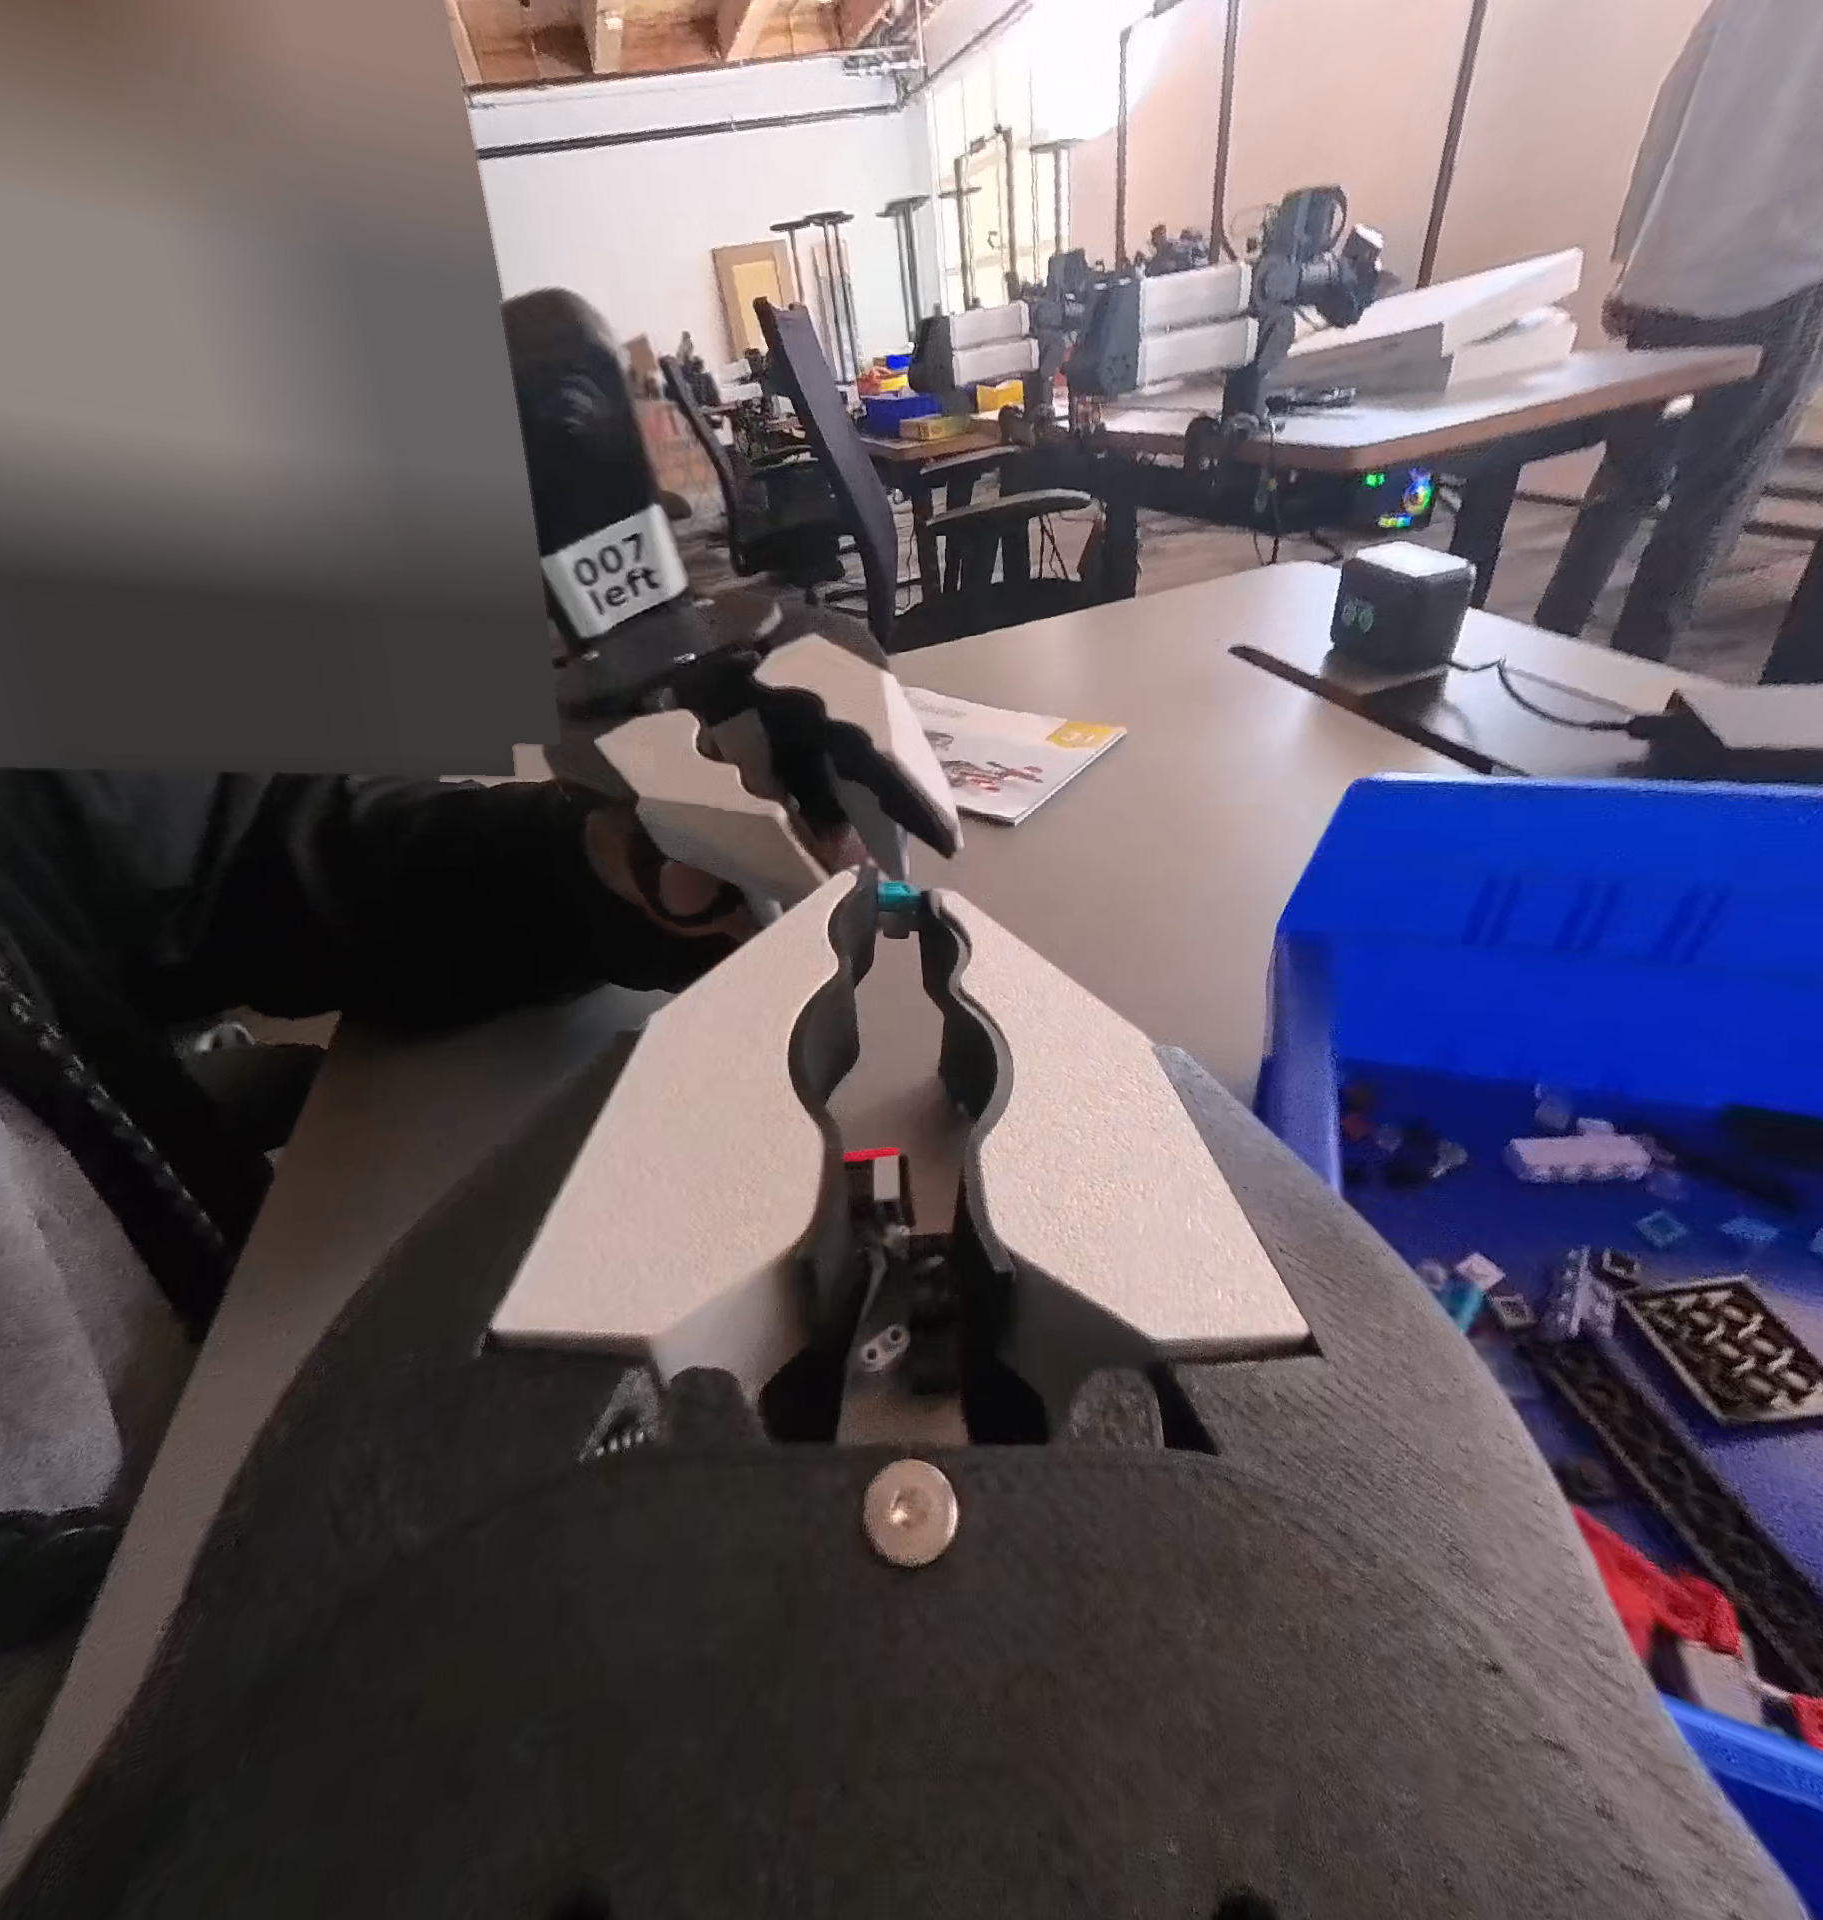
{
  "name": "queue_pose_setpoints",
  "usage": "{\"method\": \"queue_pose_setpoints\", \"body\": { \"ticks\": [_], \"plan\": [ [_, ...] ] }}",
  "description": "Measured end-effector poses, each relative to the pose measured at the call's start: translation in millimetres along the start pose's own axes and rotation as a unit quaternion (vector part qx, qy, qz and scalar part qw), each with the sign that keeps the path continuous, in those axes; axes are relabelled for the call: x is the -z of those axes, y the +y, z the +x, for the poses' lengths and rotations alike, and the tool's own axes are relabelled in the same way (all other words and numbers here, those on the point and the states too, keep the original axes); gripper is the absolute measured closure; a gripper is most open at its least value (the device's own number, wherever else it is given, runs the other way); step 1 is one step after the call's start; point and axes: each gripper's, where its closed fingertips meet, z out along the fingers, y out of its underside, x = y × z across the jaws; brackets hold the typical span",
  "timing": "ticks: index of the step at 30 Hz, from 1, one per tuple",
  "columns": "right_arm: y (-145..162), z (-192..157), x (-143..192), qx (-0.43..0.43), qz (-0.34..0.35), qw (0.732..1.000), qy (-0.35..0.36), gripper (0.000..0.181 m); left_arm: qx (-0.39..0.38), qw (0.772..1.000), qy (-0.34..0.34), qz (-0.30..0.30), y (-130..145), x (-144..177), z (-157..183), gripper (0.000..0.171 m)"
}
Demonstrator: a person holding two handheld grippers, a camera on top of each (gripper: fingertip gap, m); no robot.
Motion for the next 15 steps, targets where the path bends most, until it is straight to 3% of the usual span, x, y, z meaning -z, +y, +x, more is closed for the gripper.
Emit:
{"method": "queue_pose_setpoints", "body": {
  "ticks": [6,15],
  "plan": [
    [13.5,2.8,-3.7,-0.039,-0.028,0.999,0.011,0.173,-0.109,0.992,-0.047,-0.04,11.6,-3.8,-0.7,0.16],
    [19.3,11.8,-2.5,-0.064,-0.037,0.997,0.027,0.173,-0.212,0.968,-0.098,-0.091,24.7,-6.2,-6.2,0.165]
  ]
}}
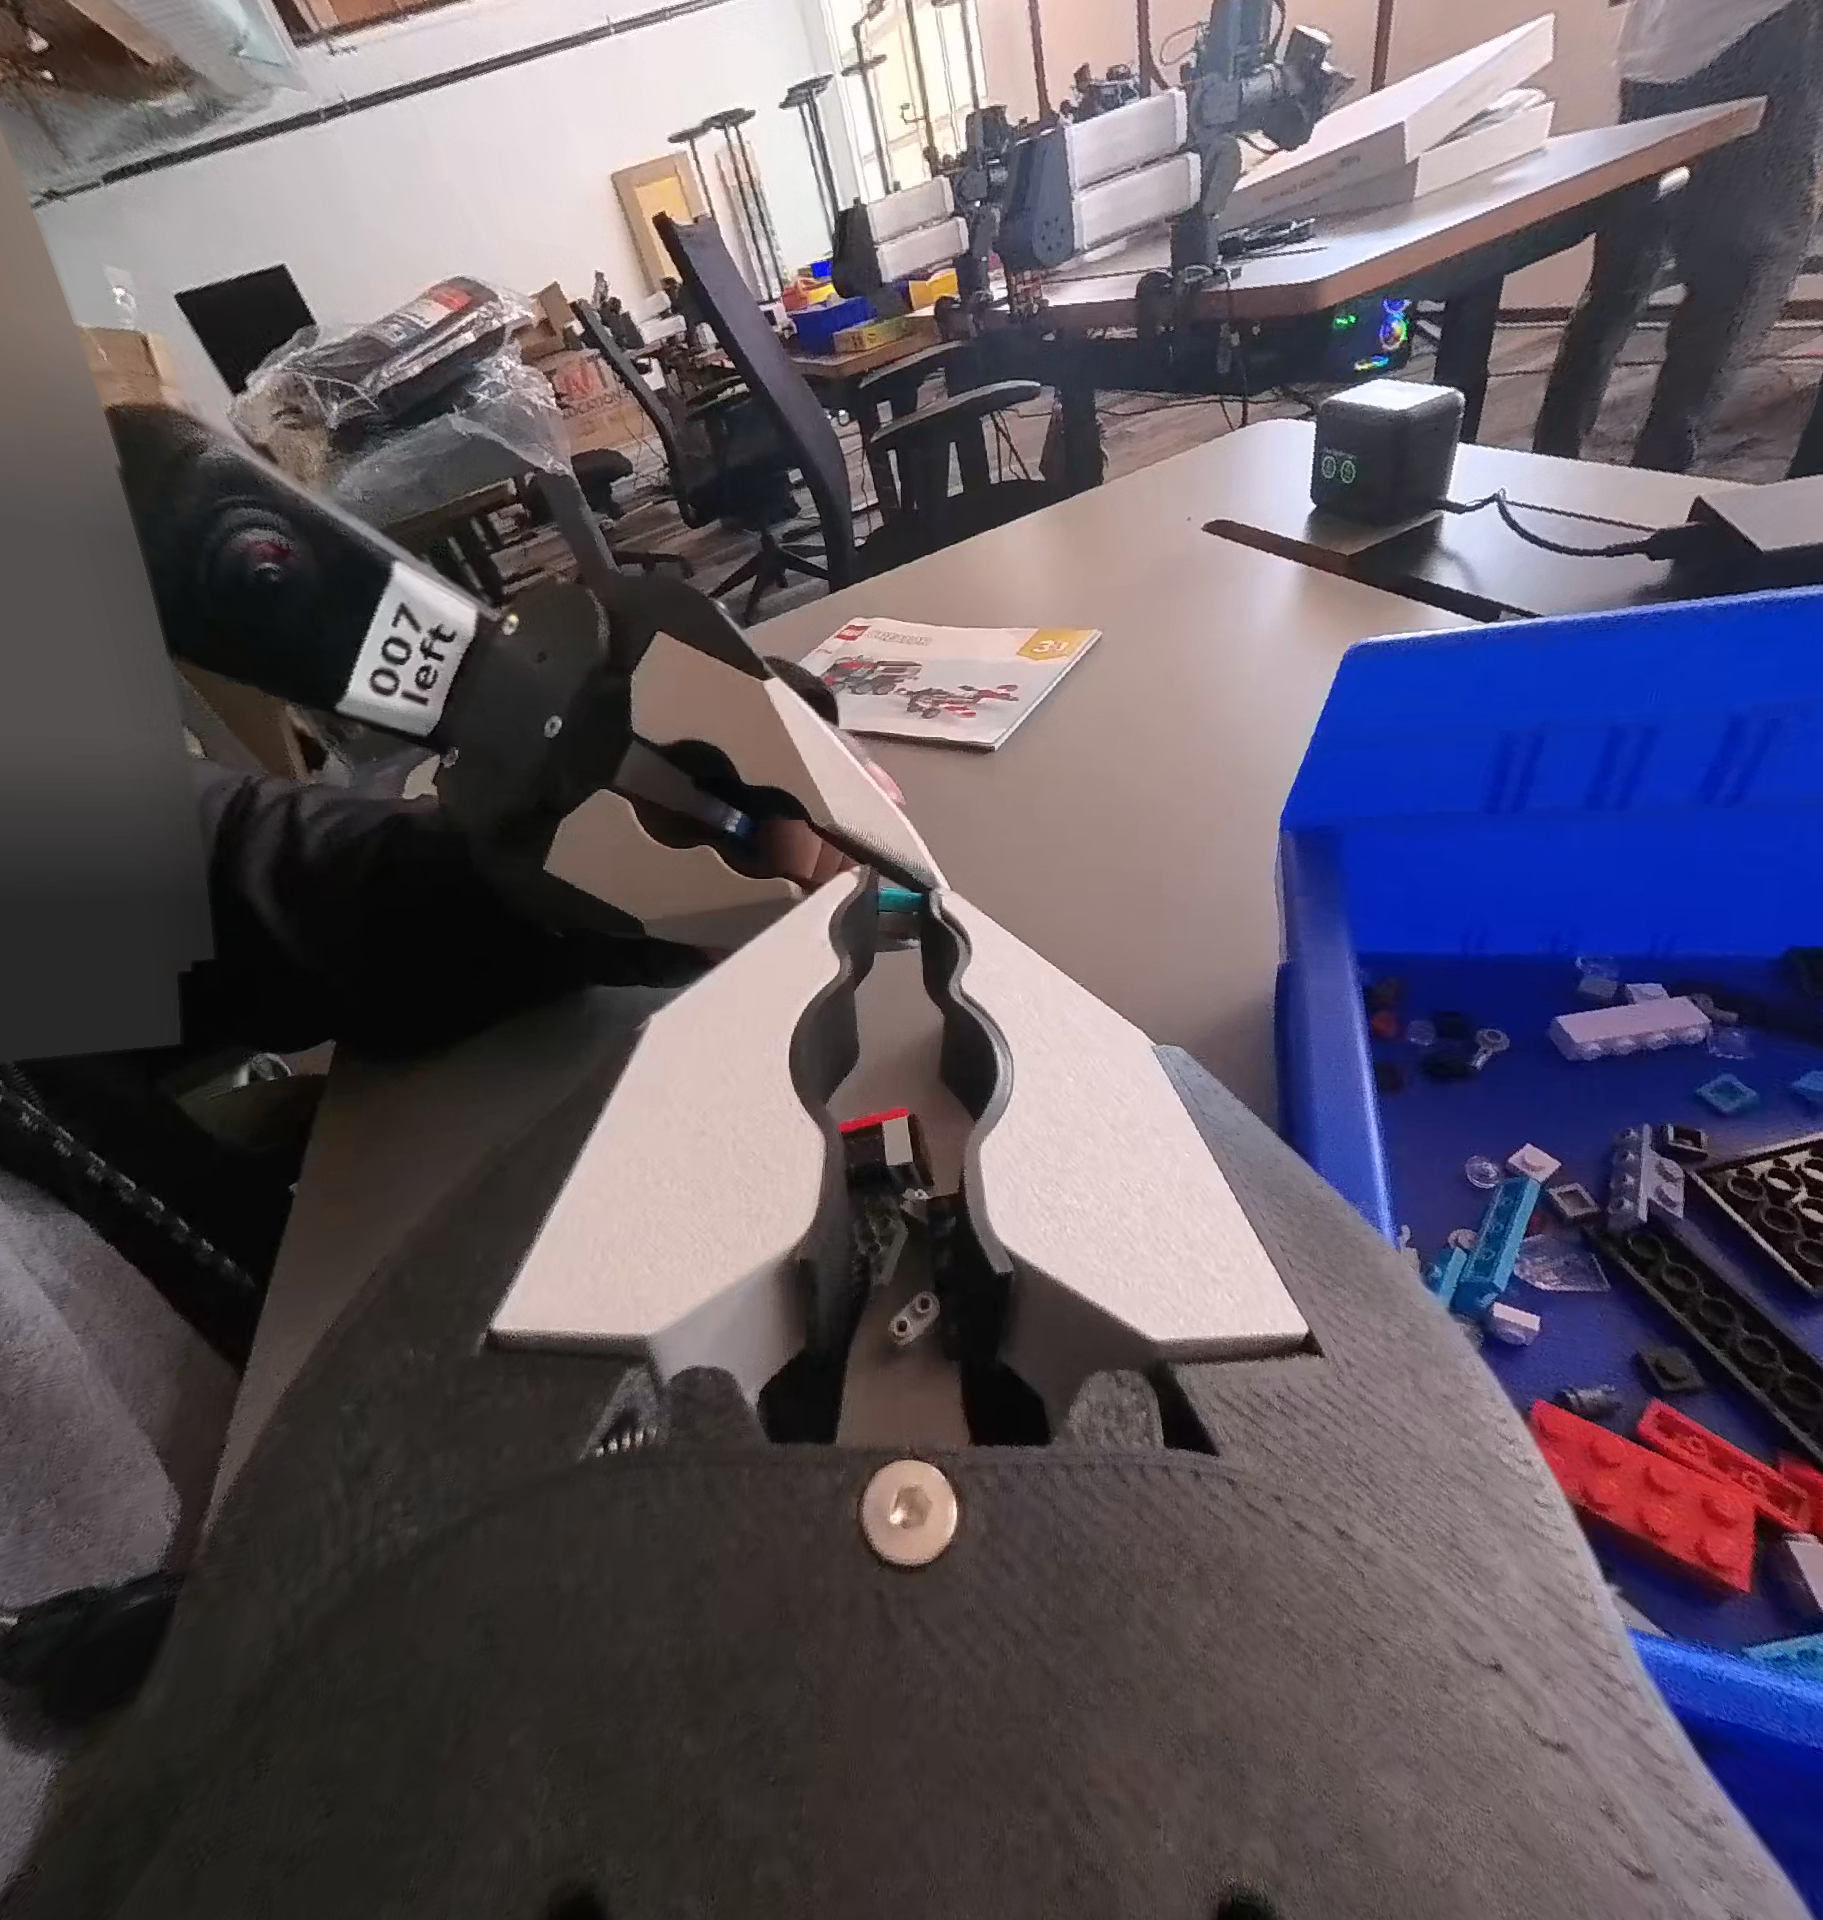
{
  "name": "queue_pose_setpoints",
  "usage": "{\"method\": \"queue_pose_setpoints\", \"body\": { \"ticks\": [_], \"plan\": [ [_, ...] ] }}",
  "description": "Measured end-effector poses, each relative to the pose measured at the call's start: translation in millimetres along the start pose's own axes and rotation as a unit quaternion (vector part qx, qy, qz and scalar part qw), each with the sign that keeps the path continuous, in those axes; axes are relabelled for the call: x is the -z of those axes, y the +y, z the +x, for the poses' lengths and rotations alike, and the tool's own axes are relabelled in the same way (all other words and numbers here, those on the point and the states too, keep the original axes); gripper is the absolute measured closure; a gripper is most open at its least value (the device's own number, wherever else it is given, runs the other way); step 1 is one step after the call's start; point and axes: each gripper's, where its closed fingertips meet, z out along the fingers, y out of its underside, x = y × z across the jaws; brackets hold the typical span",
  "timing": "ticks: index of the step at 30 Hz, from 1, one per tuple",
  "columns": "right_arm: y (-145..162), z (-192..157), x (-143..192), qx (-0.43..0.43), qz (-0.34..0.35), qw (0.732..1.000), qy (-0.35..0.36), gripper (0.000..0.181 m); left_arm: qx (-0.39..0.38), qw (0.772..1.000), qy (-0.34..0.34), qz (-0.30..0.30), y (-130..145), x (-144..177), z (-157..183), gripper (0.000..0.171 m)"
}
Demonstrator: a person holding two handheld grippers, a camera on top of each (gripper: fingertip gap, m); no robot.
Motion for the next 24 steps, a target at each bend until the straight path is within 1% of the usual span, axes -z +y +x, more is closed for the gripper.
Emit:
{"method": "queue_pose_setpoints", "body": {
  "ticks": [3,7,9,17,24],
  "plan": [
    [-1.1,4.0,-1.0,-0.023,0.011,1.0,0.006,0.172,0.009,1.0,-0.005,0.002,0.9,0.5,-1.5,0.165],
    [-0.2,10.0,-1.3,-0.039,0.011,0.999,0.025,0.16,0.04,0.999,-0.015,0.011,-1.1,2.7,-7.9,0.166],
    [-2.0,11.7,-0.8,-0.048,0.019,0.998,0.03,0.158,0.048,0.999,-0.021,0.014,-1.8,3.3,-10.4,0.166],
    [-6.9,4.8,-3.2,-0.075,0.046,0.996,0.021,0.159,0.031,0.999,-0.034,0.003,0.3,2.2,-10.8,0.167],
    [-9.7,5.8,-3.0,-0.073,0.067,0.994,0.04,0.172,0.011,0.999,-0.044,0.001,-1.5,2.5,-11.6,0.166]
  ]
}}
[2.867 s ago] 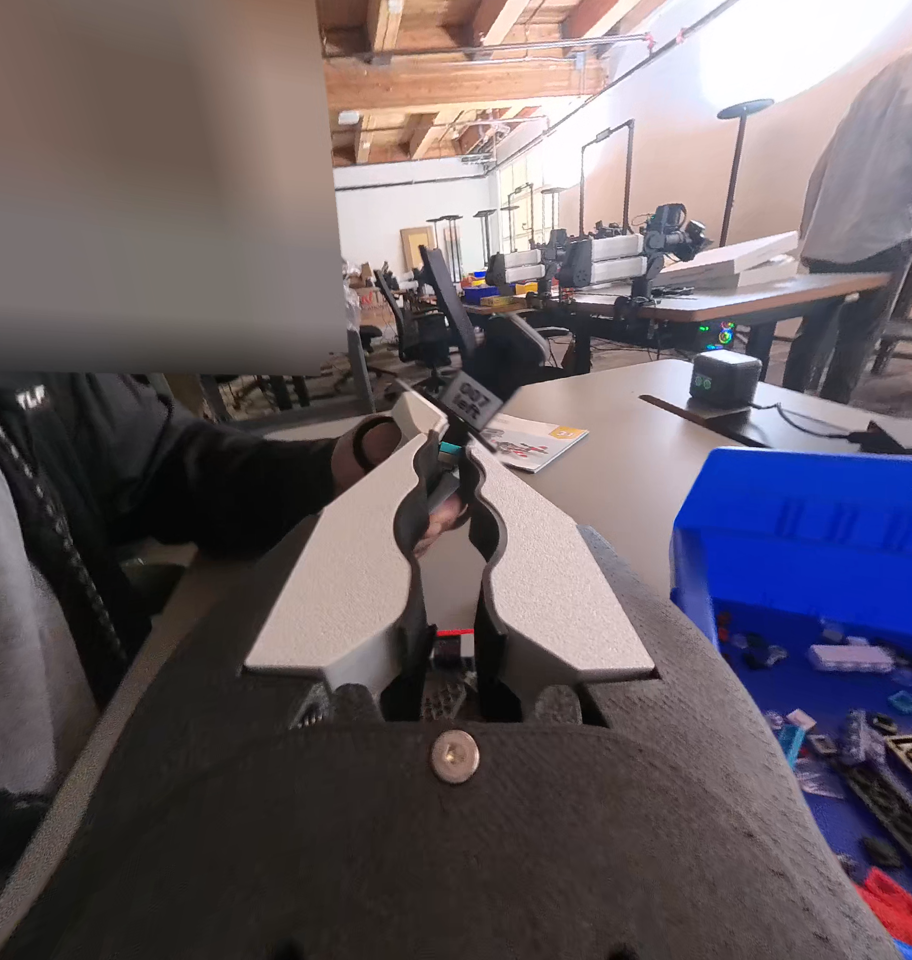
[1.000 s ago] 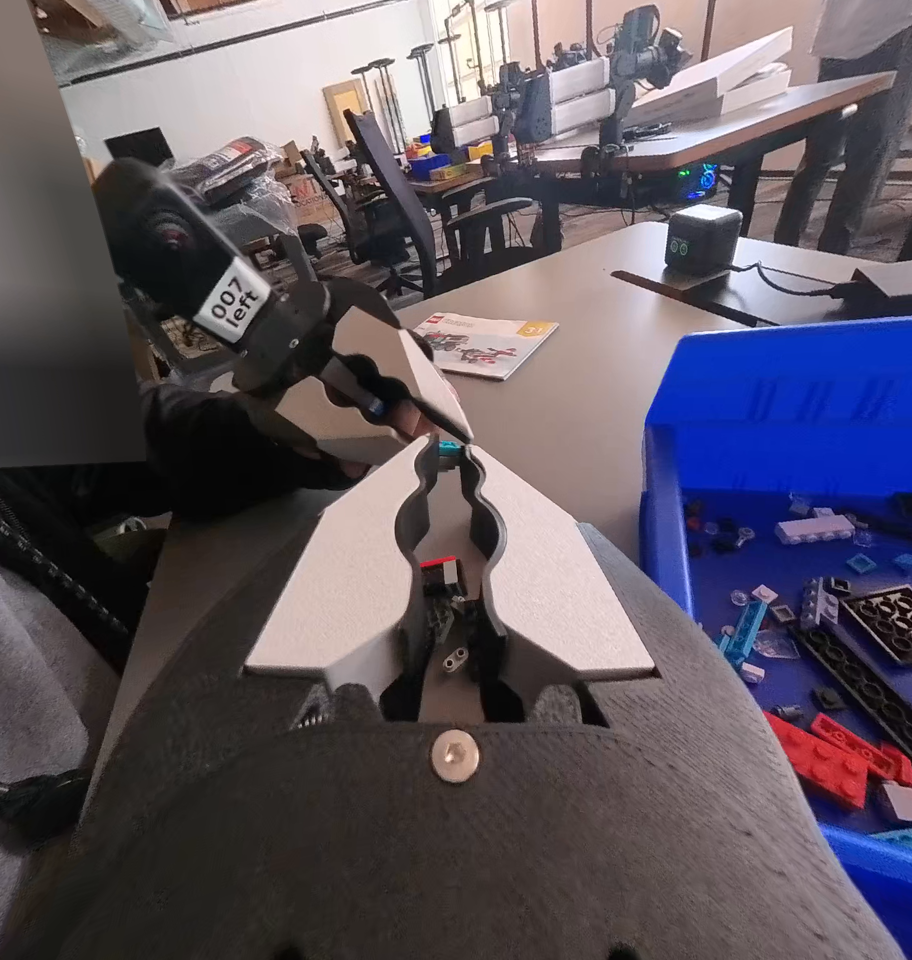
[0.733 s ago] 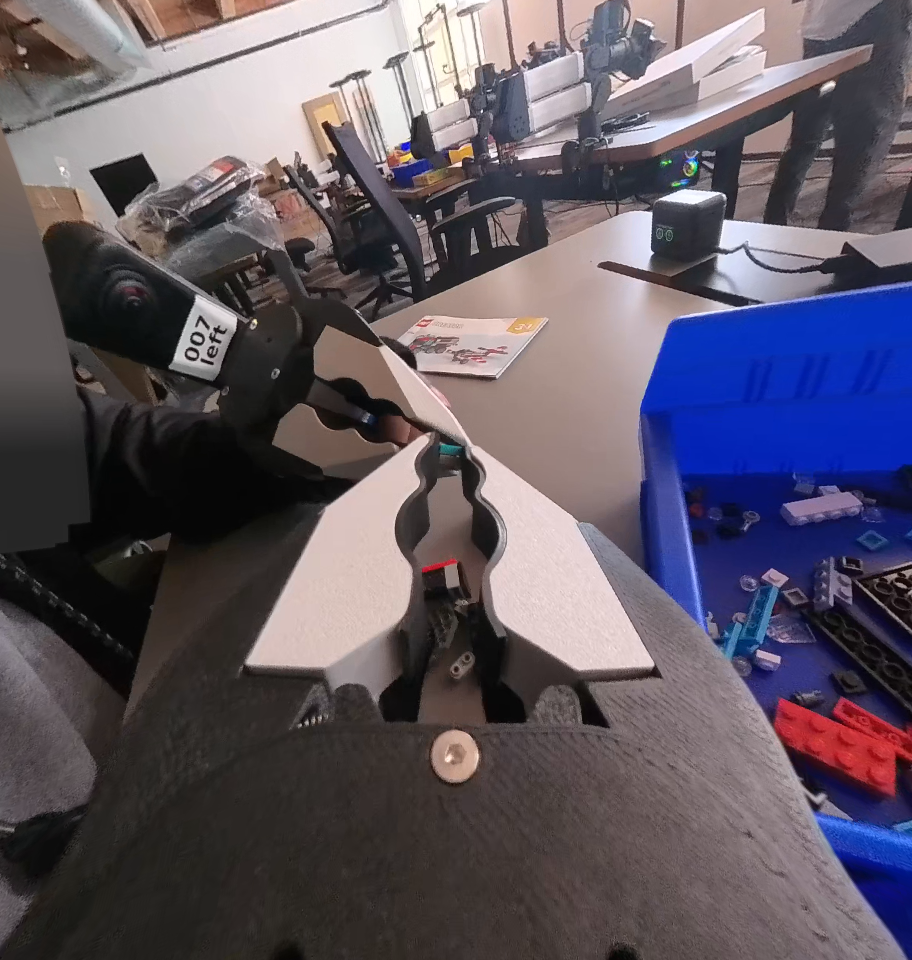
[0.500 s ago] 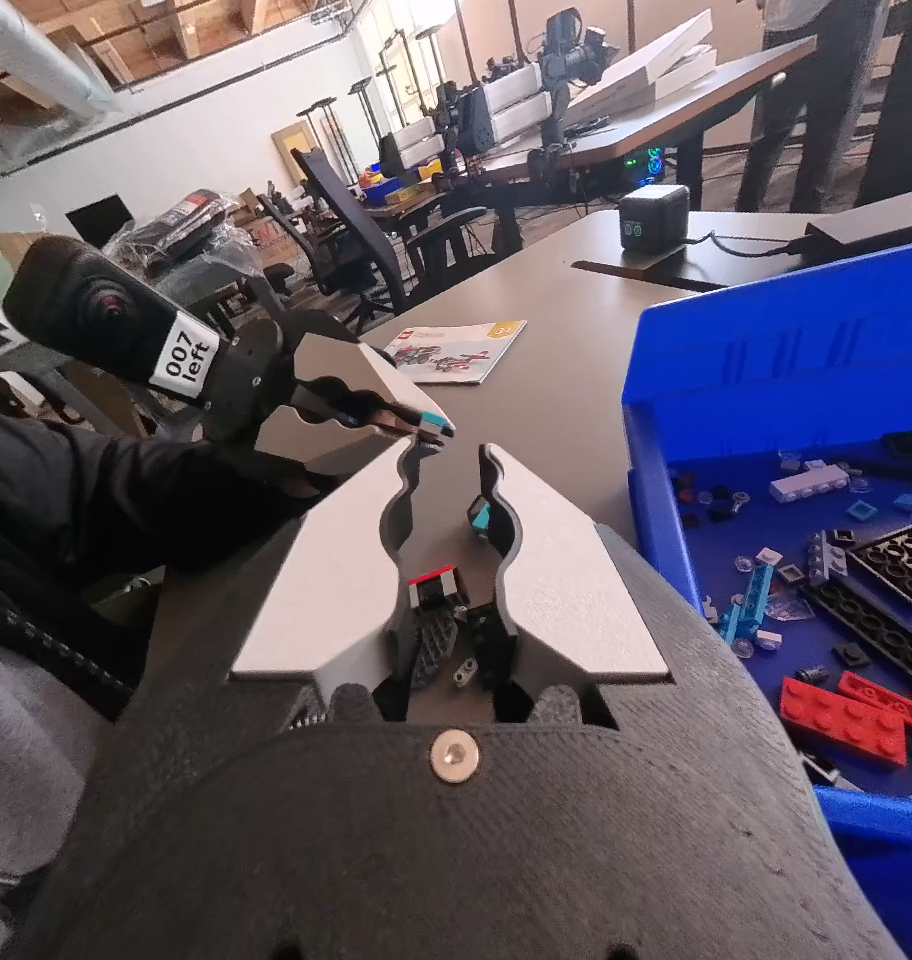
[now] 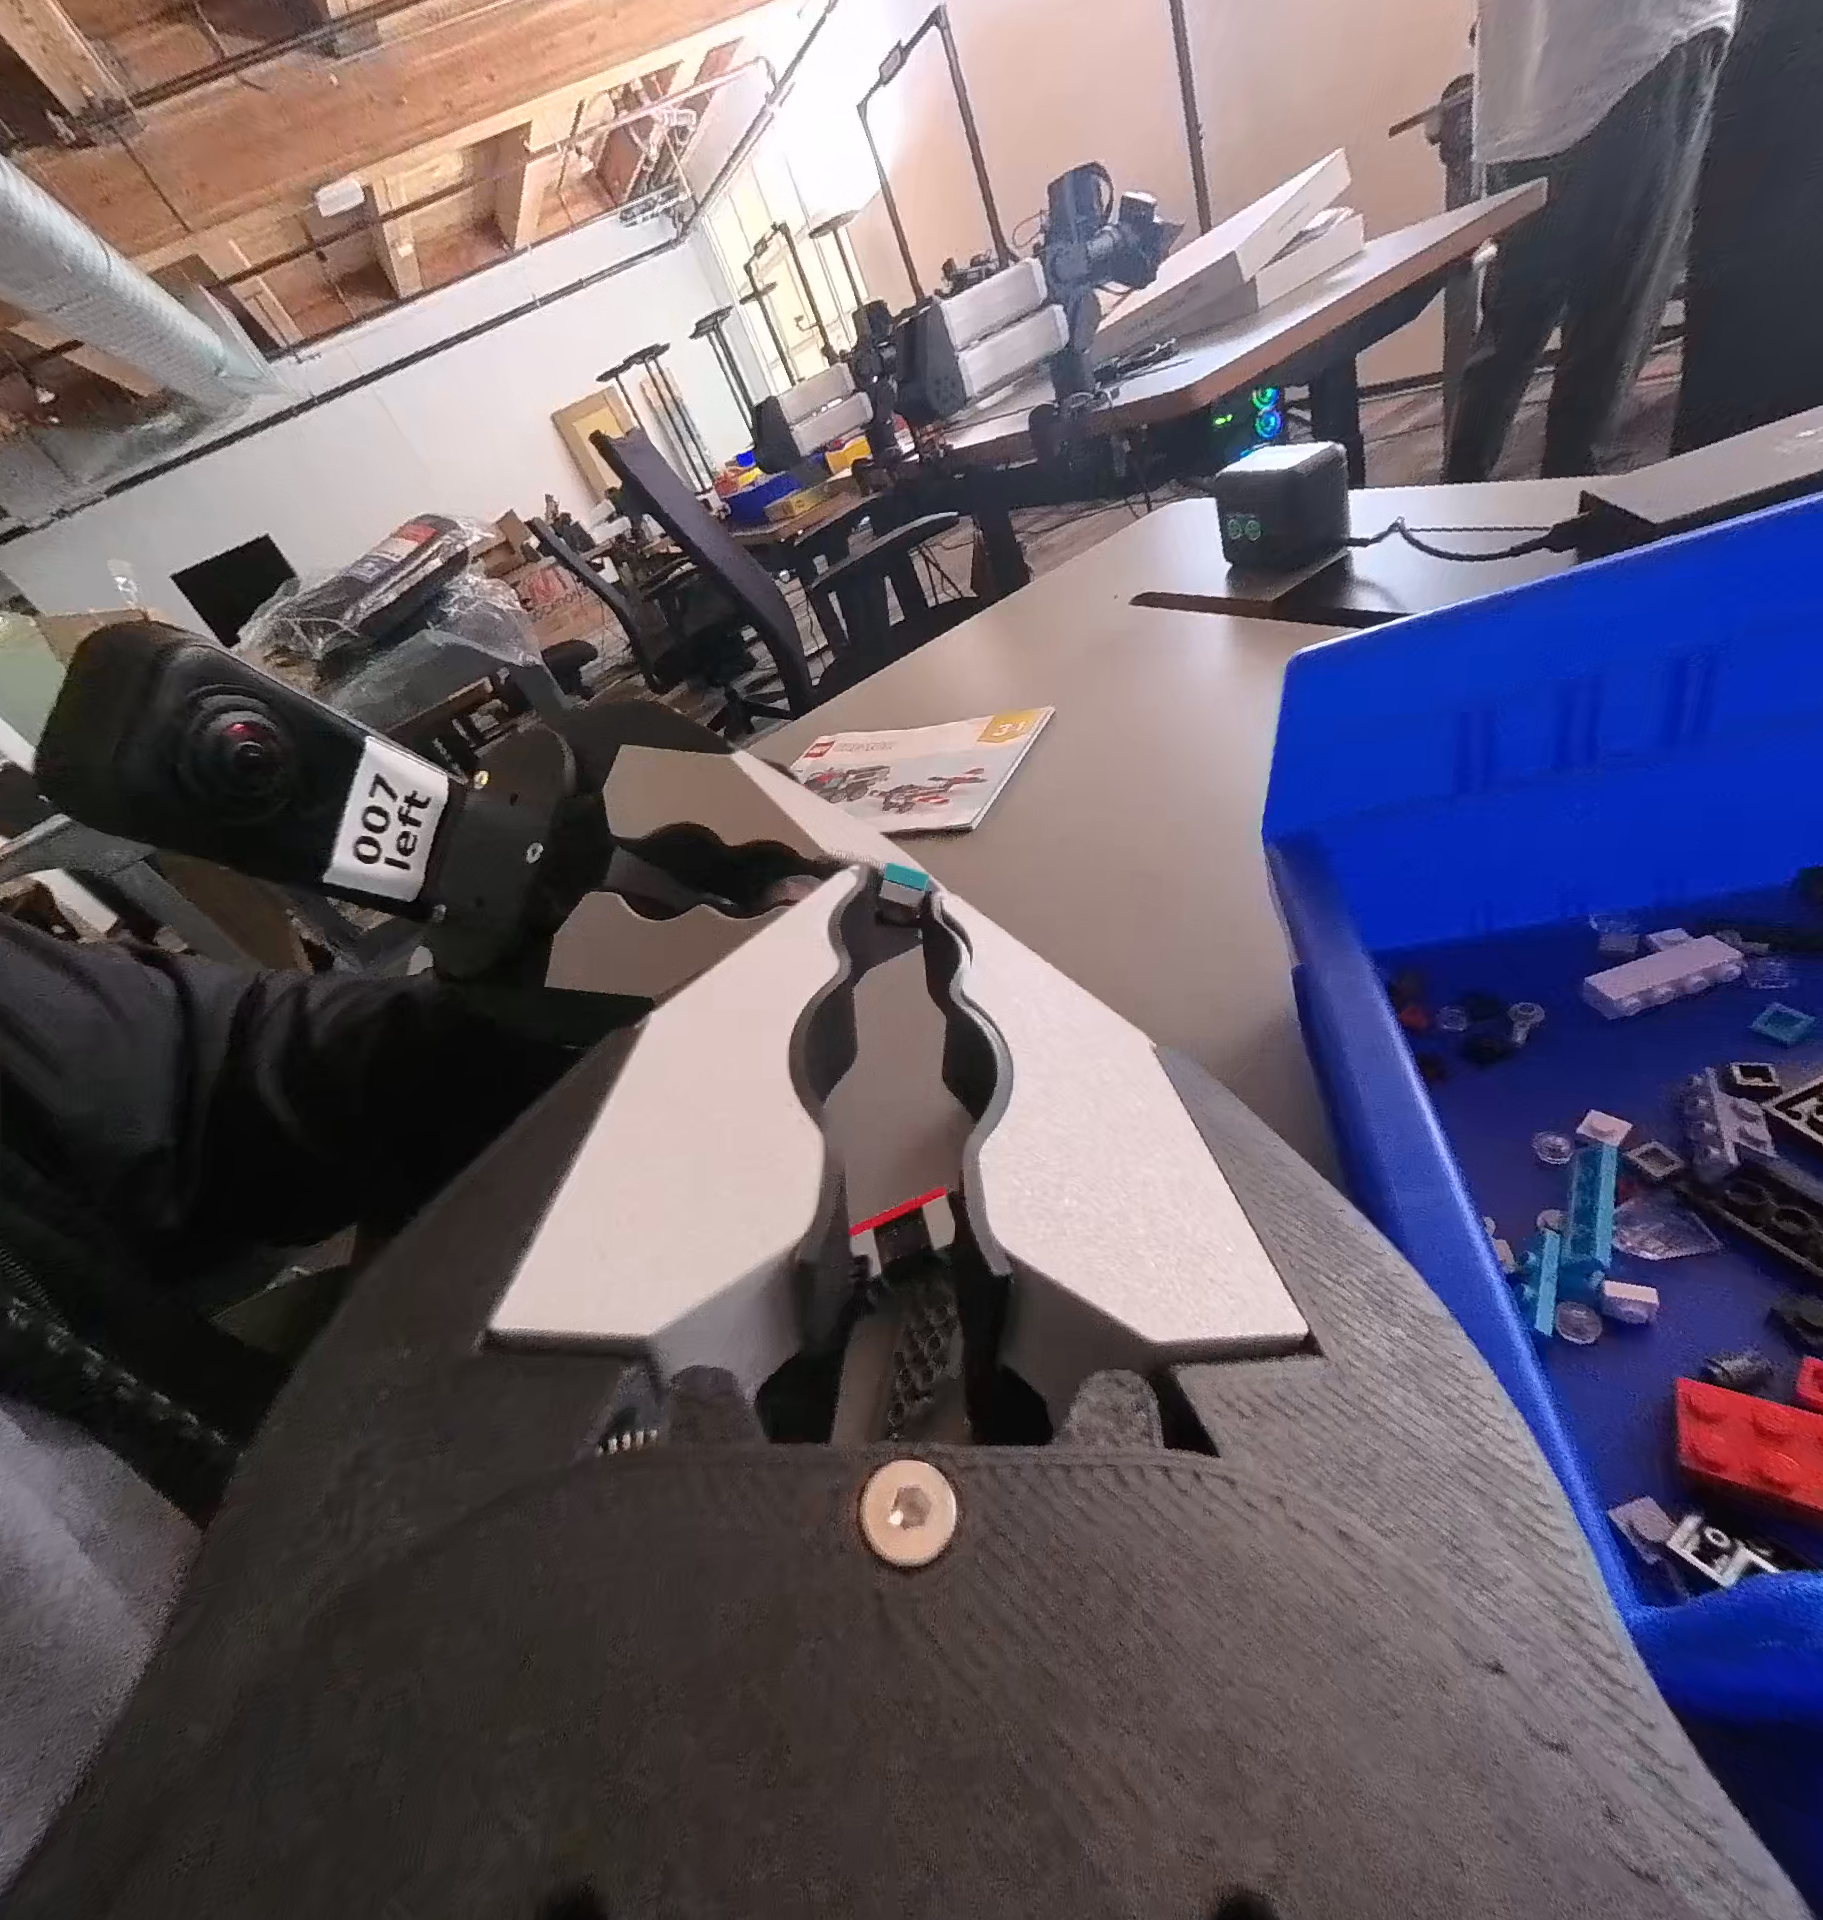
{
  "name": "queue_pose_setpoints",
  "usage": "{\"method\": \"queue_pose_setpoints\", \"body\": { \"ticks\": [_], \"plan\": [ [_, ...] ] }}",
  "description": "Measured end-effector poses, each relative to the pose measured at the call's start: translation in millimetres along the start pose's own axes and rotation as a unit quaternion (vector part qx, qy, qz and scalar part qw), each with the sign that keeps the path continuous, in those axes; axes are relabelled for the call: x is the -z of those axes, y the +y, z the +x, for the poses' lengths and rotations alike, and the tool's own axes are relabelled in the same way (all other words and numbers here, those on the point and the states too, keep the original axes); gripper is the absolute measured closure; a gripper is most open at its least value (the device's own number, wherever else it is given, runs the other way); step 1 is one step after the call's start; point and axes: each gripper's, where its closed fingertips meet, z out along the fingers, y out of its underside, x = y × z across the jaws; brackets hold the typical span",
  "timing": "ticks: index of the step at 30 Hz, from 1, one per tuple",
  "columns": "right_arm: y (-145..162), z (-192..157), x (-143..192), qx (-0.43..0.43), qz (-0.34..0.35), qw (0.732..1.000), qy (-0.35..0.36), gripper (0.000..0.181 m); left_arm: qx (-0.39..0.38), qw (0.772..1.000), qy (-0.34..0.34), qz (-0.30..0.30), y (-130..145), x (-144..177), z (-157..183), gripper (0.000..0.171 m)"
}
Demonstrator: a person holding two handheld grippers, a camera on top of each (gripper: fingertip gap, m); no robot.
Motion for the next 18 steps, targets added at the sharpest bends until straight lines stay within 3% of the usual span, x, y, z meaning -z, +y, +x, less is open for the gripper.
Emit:
{"method": "queue_pose_setpoints", "body": {
  "ticks": [4,18],
  "plan": [
    [-0.6,-0.6,0.0,0.019,0.007,1.0,0.009,0.174,-0.007,1.0,-0.003,-0.001,-0.5,0.3,-0.7,0.167],
    [-3.2,-6.6,3.5,0.138,-0.004,0.99,0.012,0.173,0.202,0.973,0.103,0.048,-8.8,2.1,4.4,0.166]
  ]
}}
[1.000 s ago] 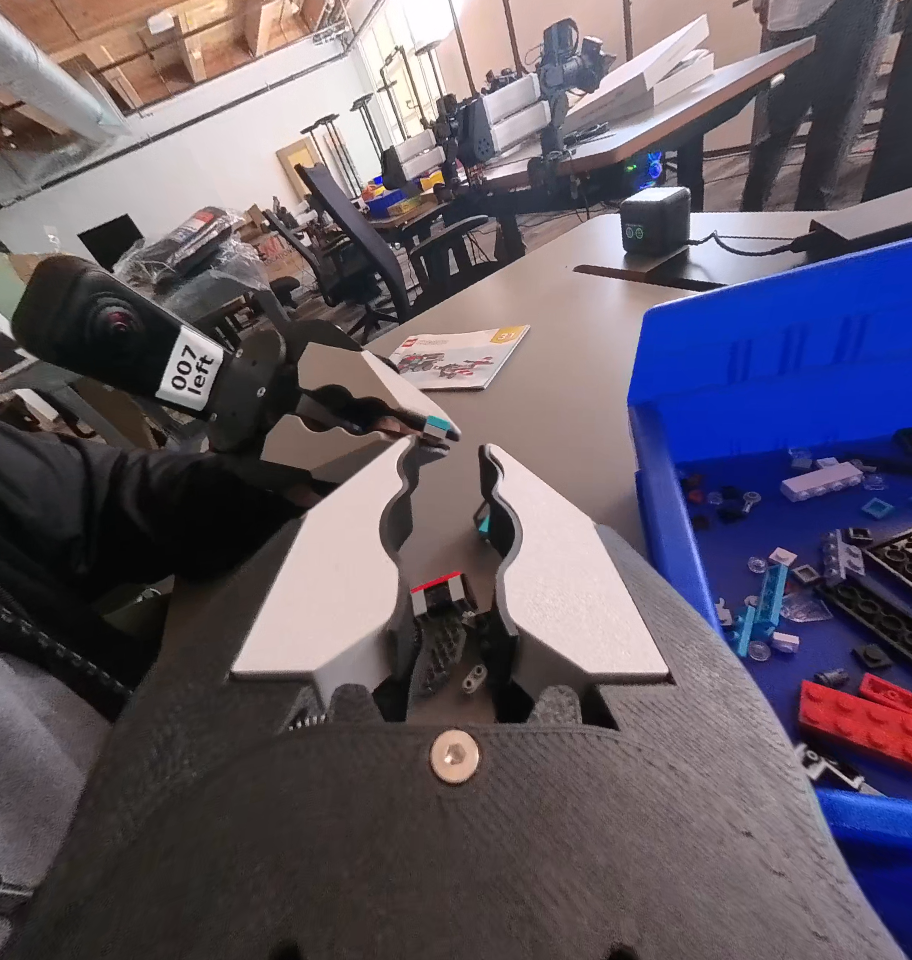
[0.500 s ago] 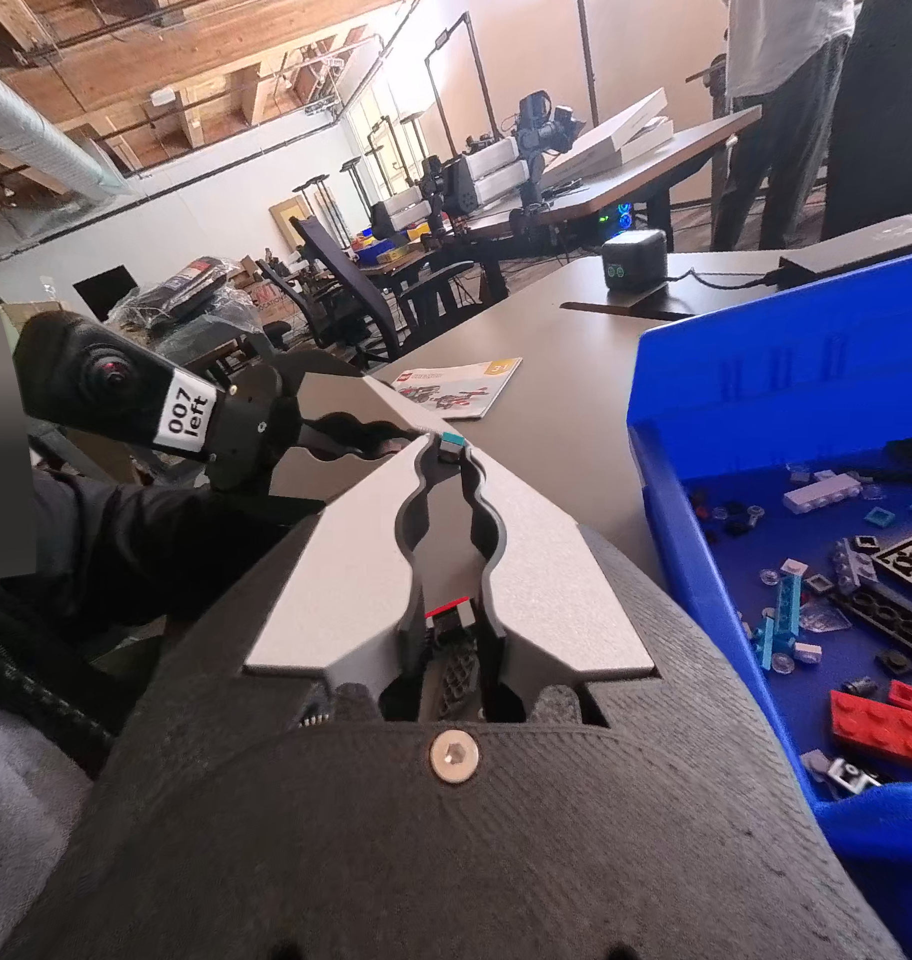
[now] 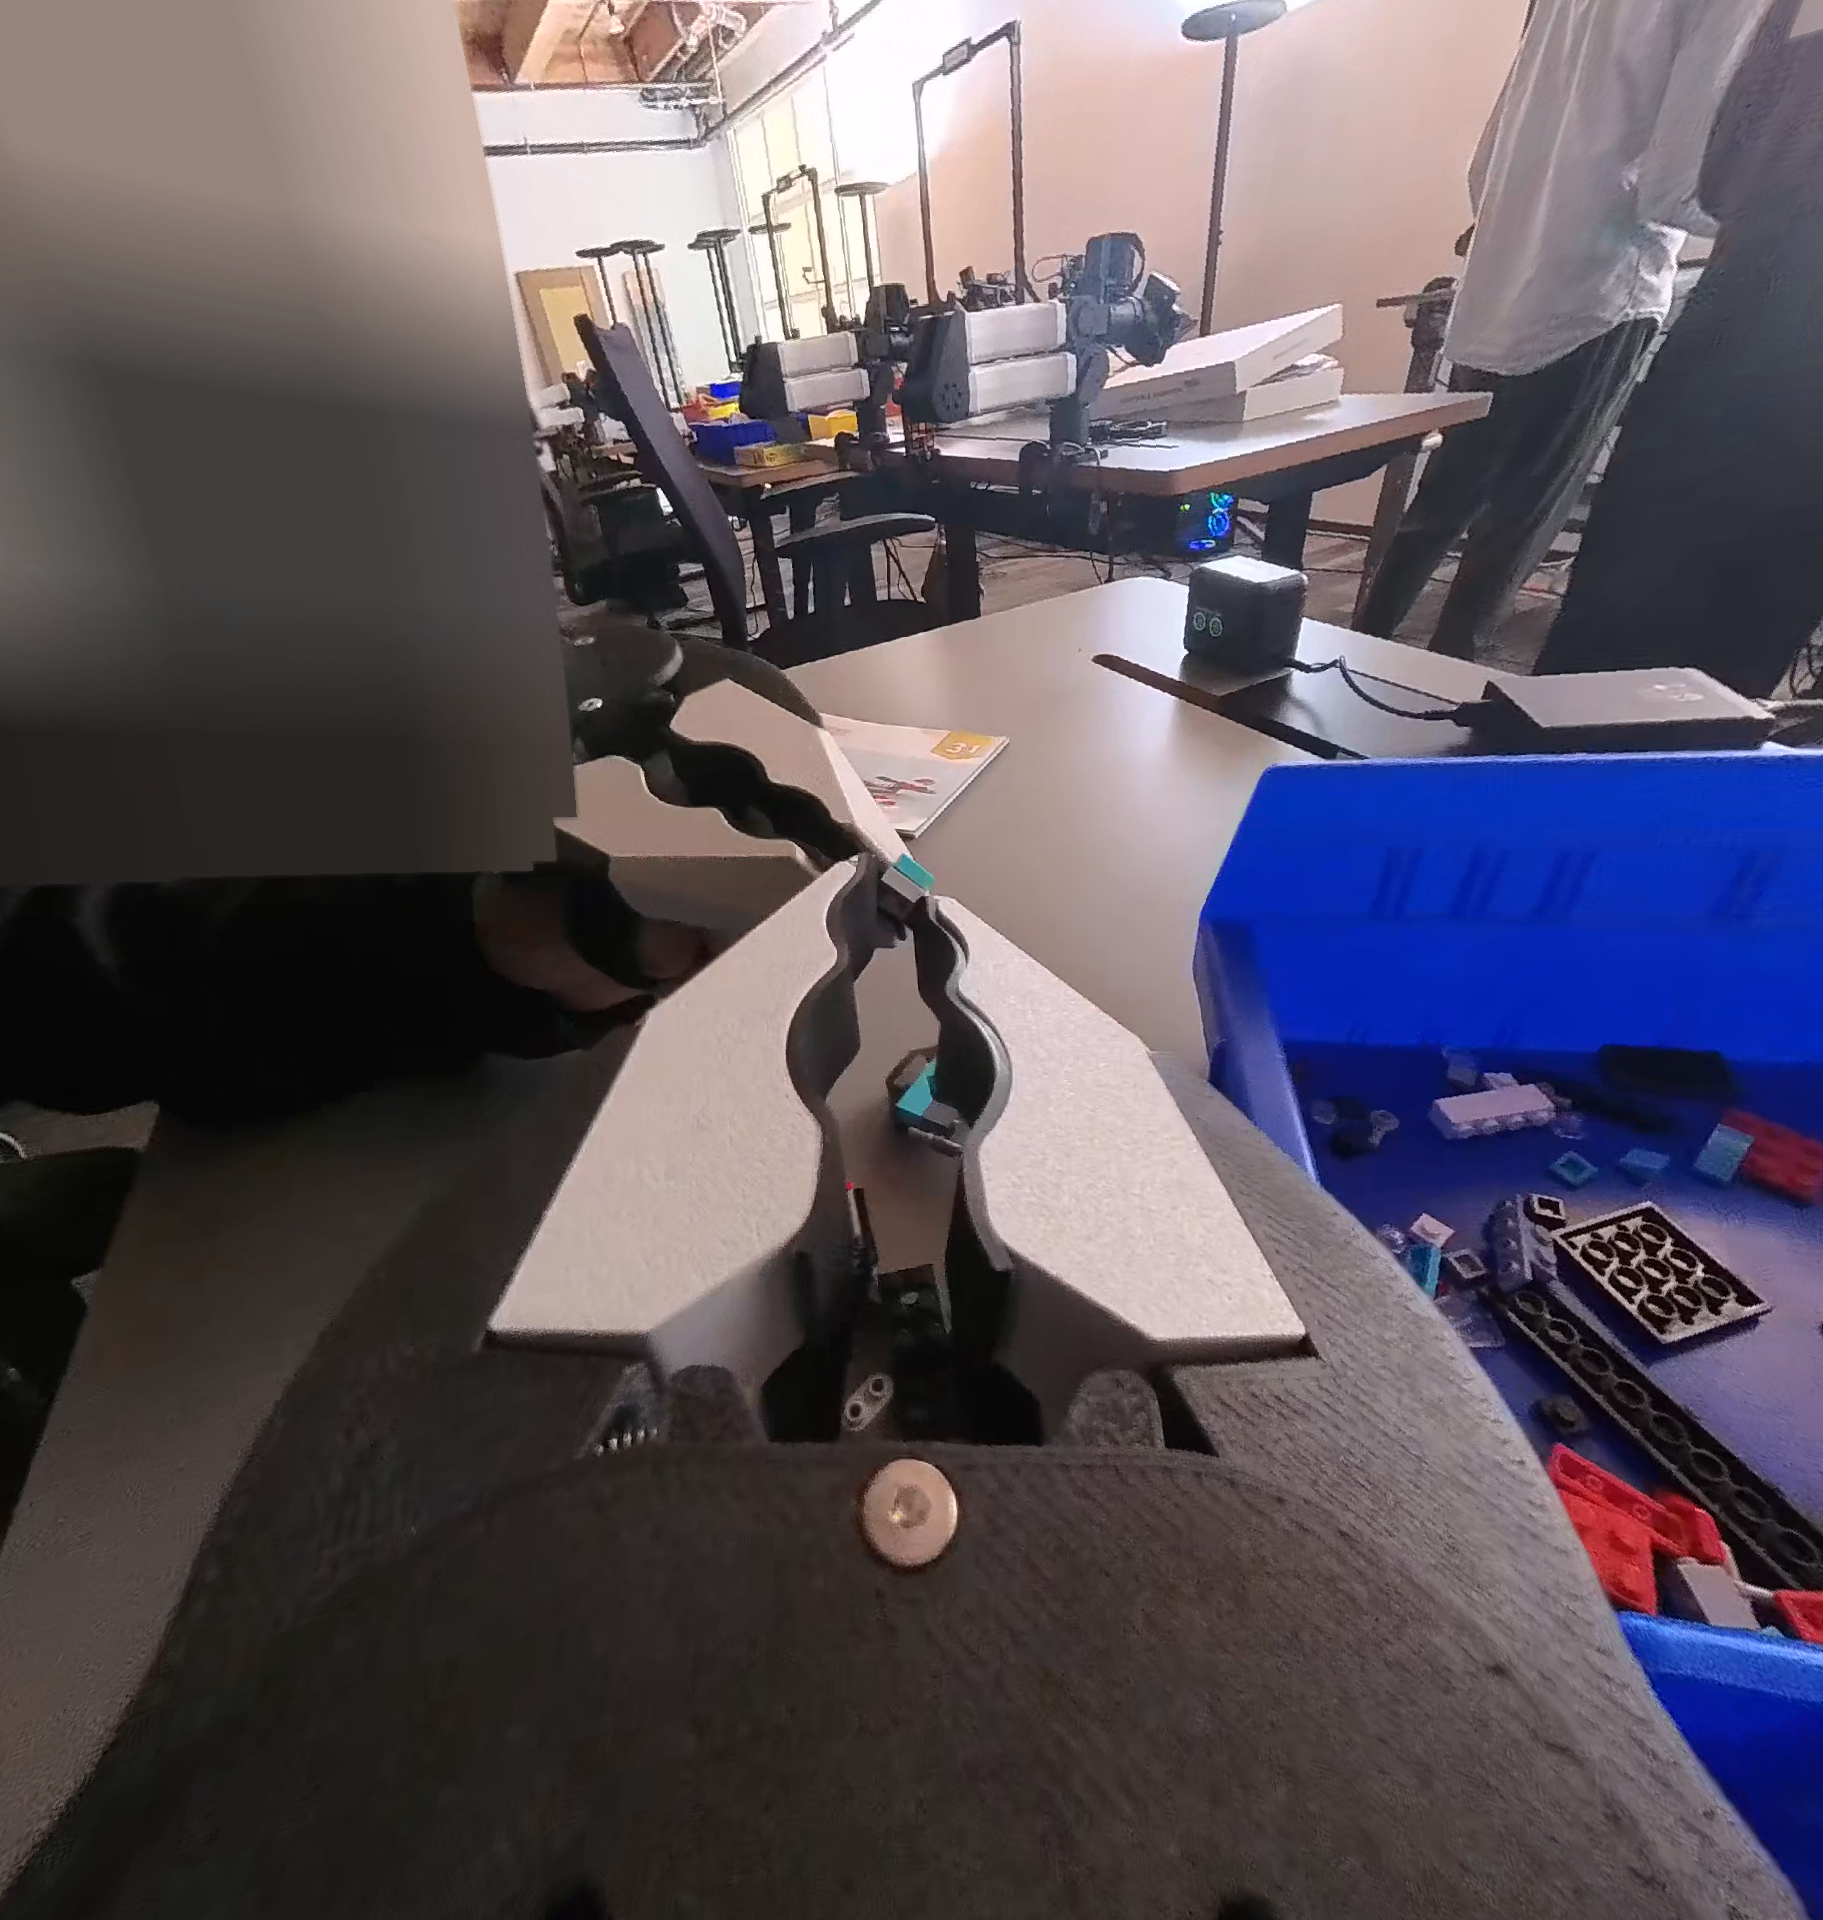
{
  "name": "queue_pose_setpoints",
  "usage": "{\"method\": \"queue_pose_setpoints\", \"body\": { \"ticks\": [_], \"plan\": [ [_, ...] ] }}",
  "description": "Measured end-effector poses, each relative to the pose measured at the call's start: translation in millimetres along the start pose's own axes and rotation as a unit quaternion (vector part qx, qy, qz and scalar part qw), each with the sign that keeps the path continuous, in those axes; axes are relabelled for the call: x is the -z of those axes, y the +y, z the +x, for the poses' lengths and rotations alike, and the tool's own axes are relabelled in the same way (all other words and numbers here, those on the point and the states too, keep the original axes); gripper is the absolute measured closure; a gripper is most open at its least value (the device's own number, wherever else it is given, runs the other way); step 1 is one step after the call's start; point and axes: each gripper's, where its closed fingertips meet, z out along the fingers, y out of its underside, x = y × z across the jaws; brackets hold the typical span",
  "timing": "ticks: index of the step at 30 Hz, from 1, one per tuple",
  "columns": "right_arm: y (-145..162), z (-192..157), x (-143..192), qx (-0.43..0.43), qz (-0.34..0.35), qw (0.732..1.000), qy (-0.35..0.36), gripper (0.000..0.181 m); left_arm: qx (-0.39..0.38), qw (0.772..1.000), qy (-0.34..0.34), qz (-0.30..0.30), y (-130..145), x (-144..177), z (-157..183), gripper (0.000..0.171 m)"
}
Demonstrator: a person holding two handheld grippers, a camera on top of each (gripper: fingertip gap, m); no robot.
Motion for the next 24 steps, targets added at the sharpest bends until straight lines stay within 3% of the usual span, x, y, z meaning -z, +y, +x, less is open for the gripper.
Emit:
{"method": "queue_pose_setpoints", "body": {
  "ticks": [7,15,24],
  "plan": [
    [1.3,2.8,-0.9,-0.013,-0.007,1.0,0.001,0.173,0.063,0.998,0.018,0.01,1.6,-1.7,-0.1,0.166],
    [2.4,5.9,-2.6,-0.095,0.005,0.995,-0.002,0.164,-0.134,0.988,-0.068,-0.036,7.4,-5.6,3.8,0.167],
    [2.2,2.4,-2.7,-0.11,0.006,0.994,0.012,0.171,-0.18,0.974,-0.13,-0.032,1.5,0.6,-9.0,0.167]
  ]
}}
